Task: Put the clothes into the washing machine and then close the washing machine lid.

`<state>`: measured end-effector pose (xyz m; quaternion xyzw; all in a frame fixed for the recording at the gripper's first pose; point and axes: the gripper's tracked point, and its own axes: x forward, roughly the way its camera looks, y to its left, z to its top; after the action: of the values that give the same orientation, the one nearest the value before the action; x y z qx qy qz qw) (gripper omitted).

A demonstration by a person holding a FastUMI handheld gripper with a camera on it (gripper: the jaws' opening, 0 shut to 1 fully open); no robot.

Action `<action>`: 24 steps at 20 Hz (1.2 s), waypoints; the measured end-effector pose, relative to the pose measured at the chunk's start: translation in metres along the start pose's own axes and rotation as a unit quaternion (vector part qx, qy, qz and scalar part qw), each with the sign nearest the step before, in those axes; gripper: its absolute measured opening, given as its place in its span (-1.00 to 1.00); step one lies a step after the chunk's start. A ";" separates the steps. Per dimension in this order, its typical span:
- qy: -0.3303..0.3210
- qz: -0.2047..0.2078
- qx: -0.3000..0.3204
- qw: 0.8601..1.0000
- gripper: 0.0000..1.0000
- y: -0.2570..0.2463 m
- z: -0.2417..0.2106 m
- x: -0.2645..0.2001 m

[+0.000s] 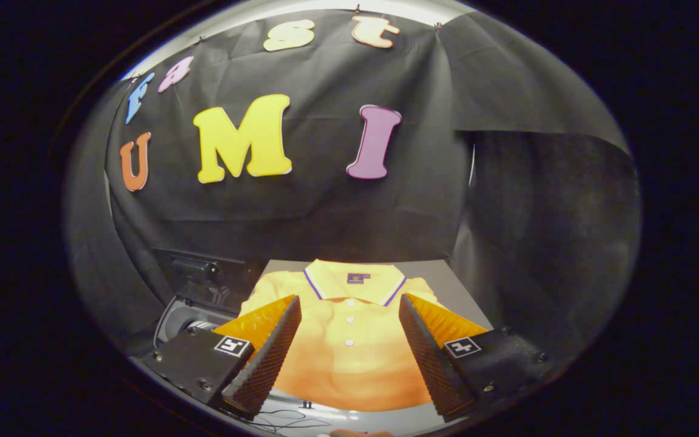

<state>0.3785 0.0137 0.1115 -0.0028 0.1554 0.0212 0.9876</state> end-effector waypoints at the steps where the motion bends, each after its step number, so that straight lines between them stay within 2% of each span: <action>1: 0.009 0.001 0.000 1.000 1.00 -0.001 0.000 0.009; 5: 0.057 -0.005 -0.004 0.998 1.00 -0.002 -0.013 0.039; 12: 0.146 -0.017 -0.006 0.989 0.96 -0.009 -0.065 0.058; 20: 0.166 -0.008 0.007 0.986 0.84 -0.008 -0.067 0.065; 24: 0.143 -0.006 0.013 0.990 0.37 -0.013 -0.067 0.067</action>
<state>0.4216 0.0024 0.0269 0.0061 0.2956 0.0124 0.9552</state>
